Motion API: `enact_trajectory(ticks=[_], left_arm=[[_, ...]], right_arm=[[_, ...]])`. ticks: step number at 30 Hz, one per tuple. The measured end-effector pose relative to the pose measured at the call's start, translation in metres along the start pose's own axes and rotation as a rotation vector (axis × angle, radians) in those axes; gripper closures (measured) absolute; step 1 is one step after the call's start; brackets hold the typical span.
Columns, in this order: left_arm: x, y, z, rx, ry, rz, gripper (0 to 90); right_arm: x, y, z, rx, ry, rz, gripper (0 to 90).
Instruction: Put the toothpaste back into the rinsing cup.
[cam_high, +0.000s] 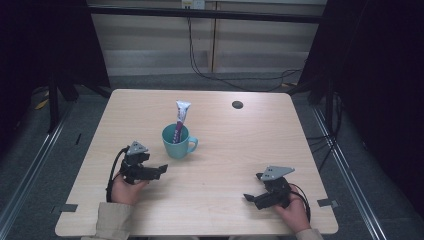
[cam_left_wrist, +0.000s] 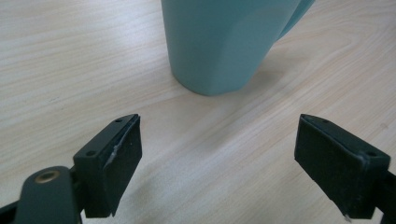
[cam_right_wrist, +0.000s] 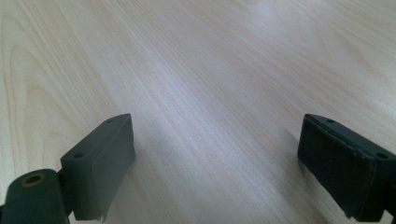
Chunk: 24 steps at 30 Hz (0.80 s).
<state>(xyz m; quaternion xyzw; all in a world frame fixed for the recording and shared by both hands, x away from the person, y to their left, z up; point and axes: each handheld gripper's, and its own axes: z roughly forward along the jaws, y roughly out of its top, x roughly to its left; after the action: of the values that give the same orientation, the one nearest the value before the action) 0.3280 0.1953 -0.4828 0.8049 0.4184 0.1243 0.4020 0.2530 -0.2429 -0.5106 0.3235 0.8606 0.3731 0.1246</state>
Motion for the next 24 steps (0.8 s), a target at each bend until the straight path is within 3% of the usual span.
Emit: enact_trajectory(ticks=[24], left_arm=[[0.002,-0.017,0.003,0.032,0.040,0.038,14.9]], right_arm=[[0.000,0.000,0.000,0.000,0.000,0.000,10.1]])
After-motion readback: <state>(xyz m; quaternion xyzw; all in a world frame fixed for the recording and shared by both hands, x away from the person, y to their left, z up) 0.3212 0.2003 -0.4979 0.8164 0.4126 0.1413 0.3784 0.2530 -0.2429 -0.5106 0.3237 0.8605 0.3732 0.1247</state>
